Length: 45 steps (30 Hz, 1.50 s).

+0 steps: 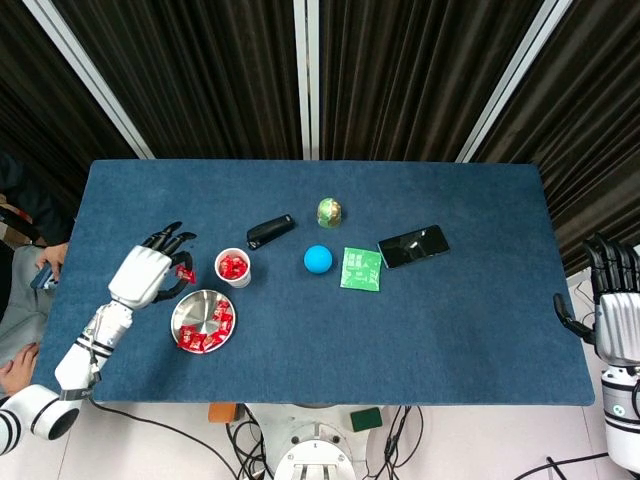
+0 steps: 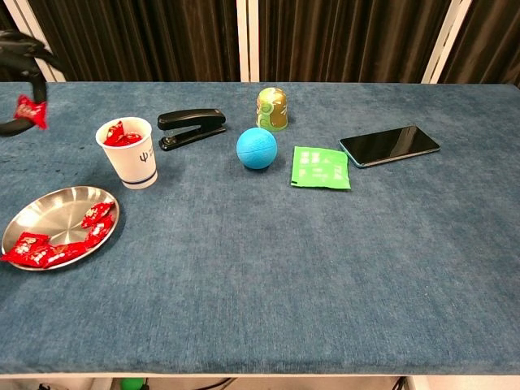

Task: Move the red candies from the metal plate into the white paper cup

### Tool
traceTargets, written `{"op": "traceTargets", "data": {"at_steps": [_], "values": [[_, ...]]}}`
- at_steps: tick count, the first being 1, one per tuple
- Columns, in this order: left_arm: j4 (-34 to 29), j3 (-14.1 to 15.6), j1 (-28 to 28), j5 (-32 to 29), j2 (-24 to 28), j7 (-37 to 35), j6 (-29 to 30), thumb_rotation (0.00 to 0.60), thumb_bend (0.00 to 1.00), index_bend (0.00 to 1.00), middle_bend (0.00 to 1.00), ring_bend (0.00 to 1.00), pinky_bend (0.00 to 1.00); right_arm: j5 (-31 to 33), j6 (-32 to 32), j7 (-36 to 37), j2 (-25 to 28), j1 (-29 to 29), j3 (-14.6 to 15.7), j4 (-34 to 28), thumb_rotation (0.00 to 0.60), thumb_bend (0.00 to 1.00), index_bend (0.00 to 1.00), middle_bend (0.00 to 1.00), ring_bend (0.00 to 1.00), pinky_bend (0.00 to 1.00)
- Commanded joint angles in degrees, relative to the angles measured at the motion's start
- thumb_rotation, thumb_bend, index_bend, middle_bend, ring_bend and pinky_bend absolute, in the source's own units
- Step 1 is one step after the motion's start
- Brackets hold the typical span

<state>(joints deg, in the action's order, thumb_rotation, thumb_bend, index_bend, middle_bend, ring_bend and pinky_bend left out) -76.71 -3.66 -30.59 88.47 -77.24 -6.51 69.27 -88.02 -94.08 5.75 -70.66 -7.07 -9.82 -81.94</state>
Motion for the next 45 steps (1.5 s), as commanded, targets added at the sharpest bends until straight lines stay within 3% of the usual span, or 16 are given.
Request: {"op": "traceTargets", "data": {"at_steps": [1,10,21,32,39,45], "values": [[0.8,-1.8,-3.3,-1.6,-2.1,-0.3,-4.2,0.600,0.35,0.56,0.19,0.03,0.22,0.0,0.0,-0.1,0.1,0.0,0.0,-0.1,0.600,0.34,0.00,0.00,0.00,0.00],[6.1,-3.4,-8.0,-4.1,-7.1,-0.6,-10.9,0.600,0.35,0.55,0.19,0.03,0.22,0.9,0.2,0.7,0.3,0.3,-0.2,0.4,0.600,0.34,0.00,0.00,0.00,0.00],[8.5,-3.7,-10.4,-5.0,-8.9,0.4,-13.2,0.600,0.35,0.54,0.19,0.03,0.22,1.3,0.4,1.6,-0.1,0.3,-0.3,1.2,0.600,0.34,0.00,0.00,0.00,0.00],[8.4,-2.9,-10.2,-5.2,-8.4,1.3,-12.6,0.600,0.35,0.35,0.19,0.03,0.22,1.3,0.5,1.6,-0.1,0.2,-0.3,1.3,0.600,0.34,0.00,0.00,0.00,0.00],[6.9,-2.6,-9.6,-4.9,-7.3,1.7,-11.2,0.600,0.35,0.34,0.19,0.03,0.22,1.1,0.4,1.3,-0.1,0.2,-0.3,1.1,0.600,0.34,0.00,0.00,0.00,0.00],[2.2,-2.1,-7.2,-3.8,-3.9,2.4,-6.5,0.600,0.35,0.34,0.19,0.03,0.22,1.1,0.4,1.1,0.0,0.2,-0.3,0.8,0.600,0.34,0.00,0.00,0.00,0.00]]}}
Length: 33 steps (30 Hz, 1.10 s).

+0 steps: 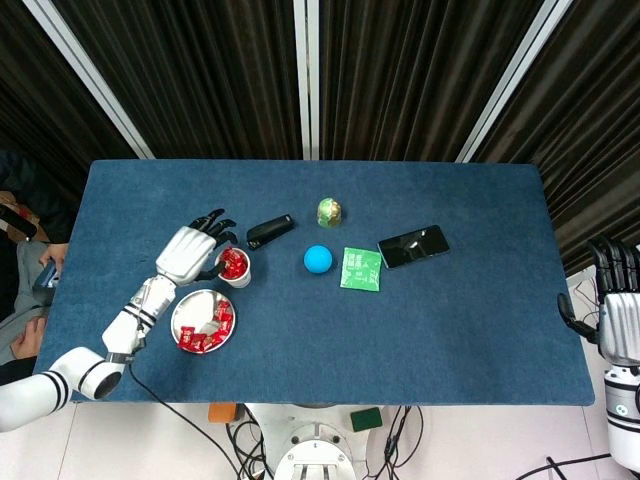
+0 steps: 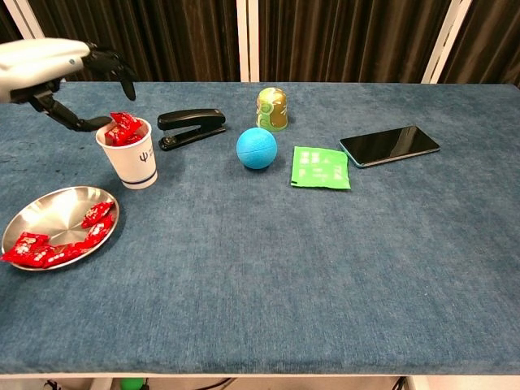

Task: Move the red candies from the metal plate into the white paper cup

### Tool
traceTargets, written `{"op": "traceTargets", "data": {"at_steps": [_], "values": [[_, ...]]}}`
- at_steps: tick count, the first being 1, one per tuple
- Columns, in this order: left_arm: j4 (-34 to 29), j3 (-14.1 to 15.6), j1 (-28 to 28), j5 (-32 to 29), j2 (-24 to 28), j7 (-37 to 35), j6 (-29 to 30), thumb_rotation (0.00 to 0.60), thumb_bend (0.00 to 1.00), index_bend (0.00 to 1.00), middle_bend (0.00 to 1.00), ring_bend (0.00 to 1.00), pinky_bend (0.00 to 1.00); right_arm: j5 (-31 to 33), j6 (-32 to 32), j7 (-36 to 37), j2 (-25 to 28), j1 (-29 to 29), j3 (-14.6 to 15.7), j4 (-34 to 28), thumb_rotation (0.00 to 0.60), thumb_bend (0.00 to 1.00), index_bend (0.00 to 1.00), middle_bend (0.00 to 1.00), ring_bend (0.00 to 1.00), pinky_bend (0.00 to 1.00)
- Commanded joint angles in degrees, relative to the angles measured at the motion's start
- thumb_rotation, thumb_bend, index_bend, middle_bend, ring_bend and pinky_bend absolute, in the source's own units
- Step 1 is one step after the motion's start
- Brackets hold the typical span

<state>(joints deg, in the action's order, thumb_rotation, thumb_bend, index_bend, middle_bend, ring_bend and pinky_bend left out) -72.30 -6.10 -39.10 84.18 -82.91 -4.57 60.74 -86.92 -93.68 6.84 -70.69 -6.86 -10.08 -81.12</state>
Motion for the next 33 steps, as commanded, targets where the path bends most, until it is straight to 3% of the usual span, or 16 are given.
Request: {"op": "traceTargets", "data": {"at_steps": [1,5,13,25,33], "values": [[-3.5,0.5,2.0,0.6,2.8,0.6,3.0,0.600,0.35,0.34,0.19,0.03,0.22,0.0,0.1,0.0,0.0,0.0,0.0,0.0,0.600,0.34,0.00,0.00,0.00,0.00],[-7.5,1.6,5.1,0.5,6.0,1.4,6.0,0.600,0.35,0.36,0.19,0.03,0.22,-0.1,0.1,0.1,-0.2,-0.1,0.0,0.1,0.600,0.34,0.00,0.00,0.00,0.00],[-12.9,7.4,11.6,1.3,10.2,2.1,8.7,0.600,0.37,0.39,0.19,0.03,0.22,-0.5,0.3,0.0,-0.3,-0.5,0.1,0.0,0.600,0.34,0.00,0.00,0.00,0.00],[-16.4,12.5,18.0,2.1,10.4,3.7,10.2,0.600,0.29,0.41,0.19,0.03,0.22,-1.1,0.0,0.2,0.0,-0.5,0.4,0.0,0.600,0.34,0.00,0.00,0.00,0.00],[-16.2,13.6,19.7,3.9,9.0,4.2,10.4,0.600,0.29,0.38,0.19,0.03,0.22,-1.4,0.1,0.6,-0.3,-0.5,0.7,0.4,0.600,0.34,0.00,0.00,0.00,0.00]]}}
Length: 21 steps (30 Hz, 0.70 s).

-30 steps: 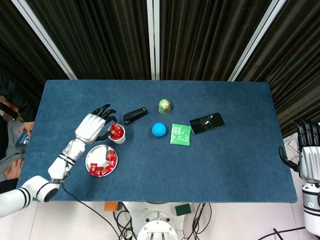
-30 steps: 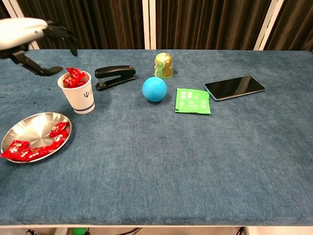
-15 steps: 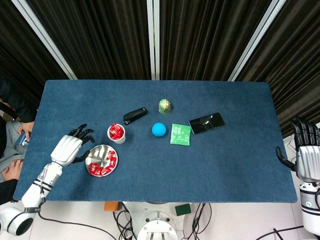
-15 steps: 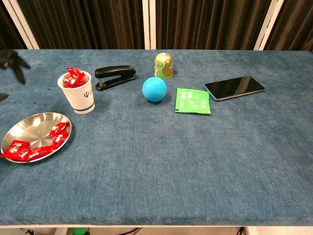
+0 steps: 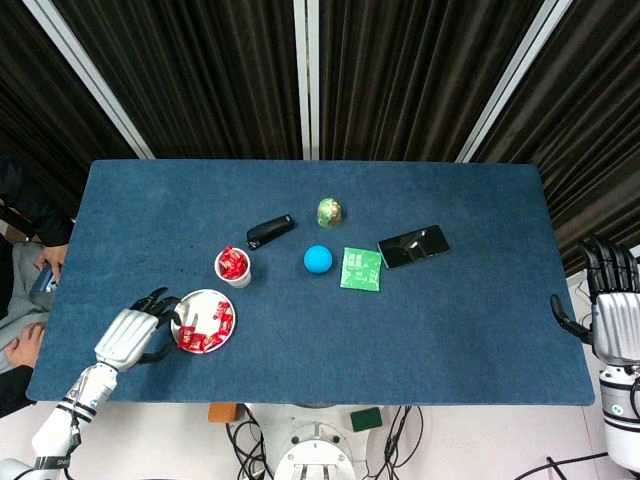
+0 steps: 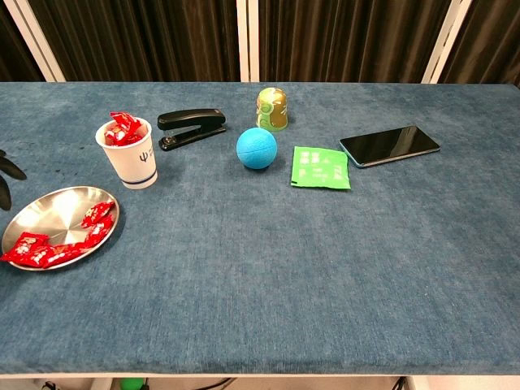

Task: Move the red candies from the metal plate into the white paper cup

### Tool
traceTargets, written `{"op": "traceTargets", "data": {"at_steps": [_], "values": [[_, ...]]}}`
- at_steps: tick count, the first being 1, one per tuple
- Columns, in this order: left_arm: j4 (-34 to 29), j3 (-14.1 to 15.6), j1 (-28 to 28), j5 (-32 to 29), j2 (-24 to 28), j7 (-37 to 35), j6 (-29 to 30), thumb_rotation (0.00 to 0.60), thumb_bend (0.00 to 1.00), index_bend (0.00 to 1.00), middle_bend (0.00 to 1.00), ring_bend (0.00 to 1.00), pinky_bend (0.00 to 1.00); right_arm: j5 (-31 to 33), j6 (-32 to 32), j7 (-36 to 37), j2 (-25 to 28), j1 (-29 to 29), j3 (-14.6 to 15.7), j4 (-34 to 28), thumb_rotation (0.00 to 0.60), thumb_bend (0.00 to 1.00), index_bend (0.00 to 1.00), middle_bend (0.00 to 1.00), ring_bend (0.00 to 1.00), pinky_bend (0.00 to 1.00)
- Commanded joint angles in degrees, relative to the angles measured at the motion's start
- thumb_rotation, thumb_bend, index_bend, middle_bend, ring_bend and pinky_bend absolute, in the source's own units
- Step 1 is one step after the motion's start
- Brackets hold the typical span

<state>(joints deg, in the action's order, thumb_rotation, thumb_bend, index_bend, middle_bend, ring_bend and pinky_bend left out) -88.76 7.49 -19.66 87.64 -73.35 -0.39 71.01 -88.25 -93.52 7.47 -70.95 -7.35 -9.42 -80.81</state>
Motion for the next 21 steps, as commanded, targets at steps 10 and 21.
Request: {"op": "traceTargets", "data": {"at_steps": [10,21], "values": [[1.8,0.3,0.4,3.6,-3.9,2.8,-0.4,0.600,0.28,0.37,0.19,0.03,0.22,0.0,-0.1,0.0,0.0,0.0,0.1,0.1,0.600,0.34,0.00,0.00,0.00,0.00],[4.8,-0.1,0.6,3.9,-6.4,5.3,-1.7,0.600,0.28,0.39,0.19,0.03,0.22,0.0,-0.1,0.1,-0.1,0.2,0.2,0.4,0.600,0.34,0.00,0.00,0.00,0.00]]}}
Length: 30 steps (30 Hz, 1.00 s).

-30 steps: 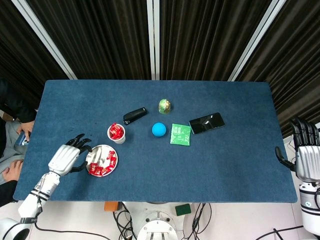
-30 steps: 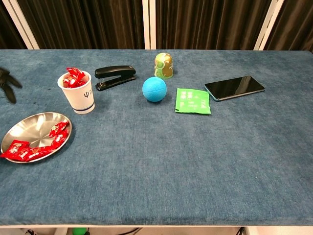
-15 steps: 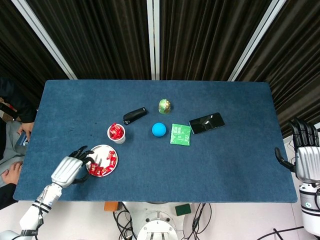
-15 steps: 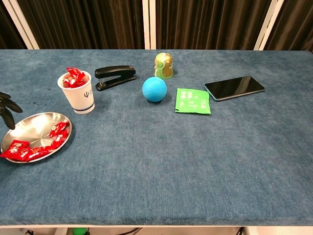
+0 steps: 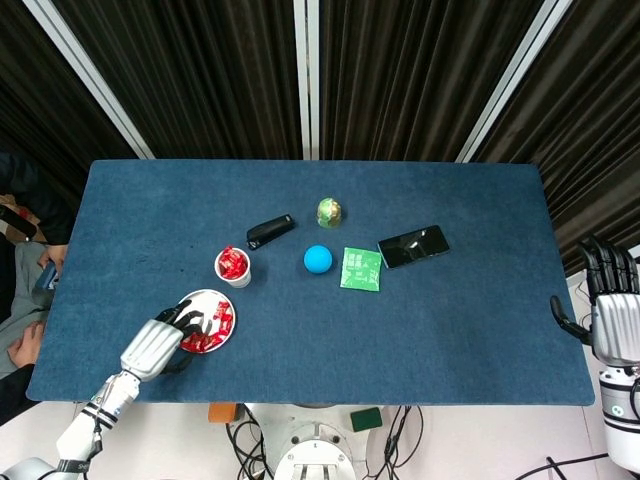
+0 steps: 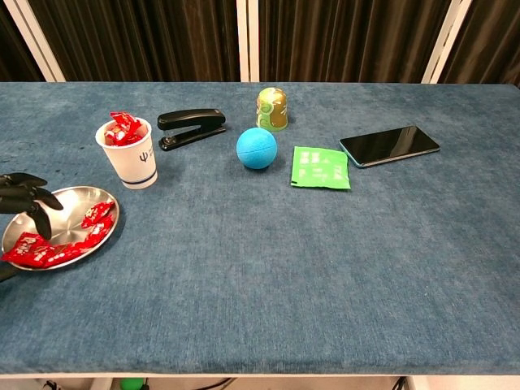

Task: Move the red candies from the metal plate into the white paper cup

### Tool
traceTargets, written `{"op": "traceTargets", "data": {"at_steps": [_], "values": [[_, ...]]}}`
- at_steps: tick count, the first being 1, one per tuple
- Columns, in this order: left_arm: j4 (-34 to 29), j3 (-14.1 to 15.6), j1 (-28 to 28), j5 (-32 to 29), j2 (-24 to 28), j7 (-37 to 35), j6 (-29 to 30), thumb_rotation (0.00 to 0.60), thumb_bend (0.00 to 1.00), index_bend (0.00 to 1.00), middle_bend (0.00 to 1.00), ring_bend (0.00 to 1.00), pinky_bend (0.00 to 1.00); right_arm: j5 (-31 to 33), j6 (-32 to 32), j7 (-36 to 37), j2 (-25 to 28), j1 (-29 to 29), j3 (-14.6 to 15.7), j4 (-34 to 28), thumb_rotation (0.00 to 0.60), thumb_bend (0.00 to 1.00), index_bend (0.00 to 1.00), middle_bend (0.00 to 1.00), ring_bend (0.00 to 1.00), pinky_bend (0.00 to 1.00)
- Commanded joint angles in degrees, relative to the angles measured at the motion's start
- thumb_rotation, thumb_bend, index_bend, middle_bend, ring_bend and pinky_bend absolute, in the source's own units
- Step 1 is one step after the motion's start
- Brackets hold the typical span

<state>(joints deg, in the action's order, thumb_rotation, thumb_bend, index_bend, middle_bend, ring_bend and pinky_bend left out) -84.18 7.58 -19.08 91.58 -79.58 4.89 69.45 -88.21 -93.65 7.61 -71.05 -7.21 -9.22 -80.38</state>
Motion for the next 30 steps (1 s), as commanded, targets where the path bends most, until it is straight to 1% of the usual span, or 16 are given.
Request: {"op": "traceTargets", "data": {"at_steps": [1,15,30], "values": [[0.4,-0.3,0.0,0.0,-0.3,0.1,-0.1,0.600,0.28,0.39,0.19,0.03,0.22,0.0,-0.1,0.0,0.0,0.0,0.0,0.0,0.600,0.34,0.00,0.00,0.00,0.00],[2.4,-1.1,-0.3,0.0,-1.6,-0.7,-1.0,0.600,0.28,0.39,0.19,0.03,0.22,0.2,0.0,-0.5,-0.1,0.1,0.0,-0.1,0.600,0.34,0.00,0.00,0.00,0.00],[4.0,-2.2,-1.3,-0.8,-3.0,-0.8,-2.7,0.600,0.30,0.42,0.19,0.03,0.22,0.5,0.1,0.0,-0.2,0.3,0.0,0.5,0.600,0.34,0.00,0.00,0.00,0.00]]}}
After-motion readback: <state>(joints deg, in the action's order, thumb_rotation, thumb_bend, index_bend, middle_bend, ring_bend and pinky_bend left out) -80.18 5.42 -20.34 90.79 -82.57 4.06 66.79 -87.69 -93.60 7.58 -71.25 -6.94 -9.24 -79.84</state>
